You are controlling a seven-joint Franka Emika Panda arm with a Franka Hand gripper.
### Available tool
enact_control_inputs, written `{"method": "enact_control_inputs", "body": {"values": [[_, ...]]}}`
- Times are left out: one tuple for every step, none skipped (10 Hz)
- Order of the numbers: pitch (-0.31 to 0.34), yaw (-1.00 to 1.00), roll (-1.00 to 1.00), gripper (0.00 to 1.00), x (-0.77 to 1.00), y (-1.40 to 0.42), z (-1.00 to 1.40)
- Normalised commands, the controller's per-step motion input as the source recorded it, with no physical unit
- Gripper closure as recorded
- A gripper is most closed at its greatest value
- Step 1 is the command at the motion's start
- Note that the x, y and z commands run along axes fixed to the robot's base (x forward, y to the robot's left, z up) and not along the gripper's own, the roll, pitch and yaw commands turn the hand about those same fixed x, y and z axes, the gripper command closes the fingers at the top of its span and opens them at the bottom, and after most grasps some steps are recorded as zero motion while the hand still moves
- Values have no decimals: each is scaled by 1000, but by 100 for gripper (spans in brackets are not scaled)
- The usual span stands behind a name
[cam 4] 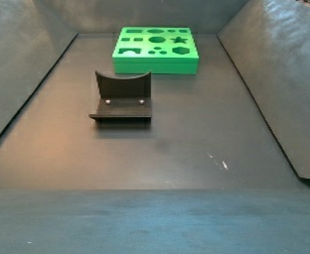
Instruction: Insert the hexagon object.
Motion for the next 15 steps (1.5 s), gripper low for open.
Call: {"method": "enact_control_inputs", "body": {"values": [[-10,-989,0,100,-109,40,-886],[-1,-1000,0,100,-37,0,-983],[-11,-1000,0,100,-20,0,-1000],[-11,-937,0,100,-60,117,-1000],[-23,-363,-11,100,-217,611,-1000],[-90,-69,0,100,-351,809,-960],[-20,-406,-63,100,-269,517,-994],[-9,-751,-74,100,-11,186,-900],[0,-757,-89,100,0,171,-866],[0,-609,-137,100,0,249,-626],[0,-77,-149,100,43,306,-346],[0,0,-13,100,0,209,-237],[-44,0,-37,100,-123,129,-329],[-43,0,-20,100,-217,17,-220],[-50,0,0,100,-214,0,-180]]}}
